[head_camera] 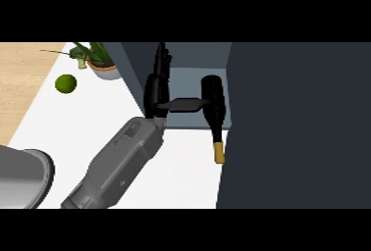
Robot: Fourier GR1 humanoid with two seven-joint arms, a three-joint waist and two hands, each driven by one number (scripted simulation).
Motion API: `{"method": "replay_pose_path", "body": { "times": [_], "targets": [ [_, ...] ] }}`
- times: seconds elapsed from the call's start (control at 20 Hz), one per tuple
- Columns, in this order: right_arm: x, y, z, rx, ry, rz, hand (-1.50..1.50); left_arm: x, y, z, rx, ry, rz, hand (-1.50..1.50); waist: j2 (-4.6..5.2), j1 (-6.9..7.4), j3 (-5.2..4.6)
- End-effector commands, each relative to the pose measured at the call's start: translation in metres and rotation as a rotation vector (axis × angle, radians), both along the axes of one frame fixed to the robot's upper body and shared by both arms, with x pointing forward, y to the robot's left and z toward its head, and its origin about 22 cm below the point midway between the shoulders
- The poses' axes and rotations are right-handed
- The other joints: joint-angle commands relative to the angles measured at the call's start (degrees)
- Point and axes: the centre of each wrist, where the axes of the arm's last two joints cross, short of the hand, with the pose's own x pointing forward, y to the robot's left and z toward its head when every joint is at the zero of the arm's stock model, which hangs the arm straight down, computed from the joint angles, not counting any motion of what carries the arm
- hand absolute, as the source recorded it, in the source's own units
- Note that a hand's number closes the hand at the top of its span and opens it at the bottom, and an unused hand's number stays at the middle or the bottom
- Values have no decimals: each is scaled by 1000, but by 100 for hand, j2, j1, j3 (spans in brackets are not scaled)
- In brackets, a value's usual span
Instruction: Pick up the wine, place it into the cabinet and close the cabinet
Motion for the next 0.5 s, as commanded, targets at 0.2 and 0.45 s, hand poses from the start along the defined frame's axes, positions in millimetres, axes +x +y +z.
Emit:
{"method": "replay_pose_path", "body": {
  "times": [0.2, 0.45],
  "targets": [
    [-31, 1, 36, 54, -75, 24, -150, -63, 2, -4, -68, 10, -37, -150, 25, -2, -3],
    [-33, -5, 42, 31, -93, 42, -150, -89, 18, 4, -95, -19, -42, -150, 49, -60, 1]
  ]
}}
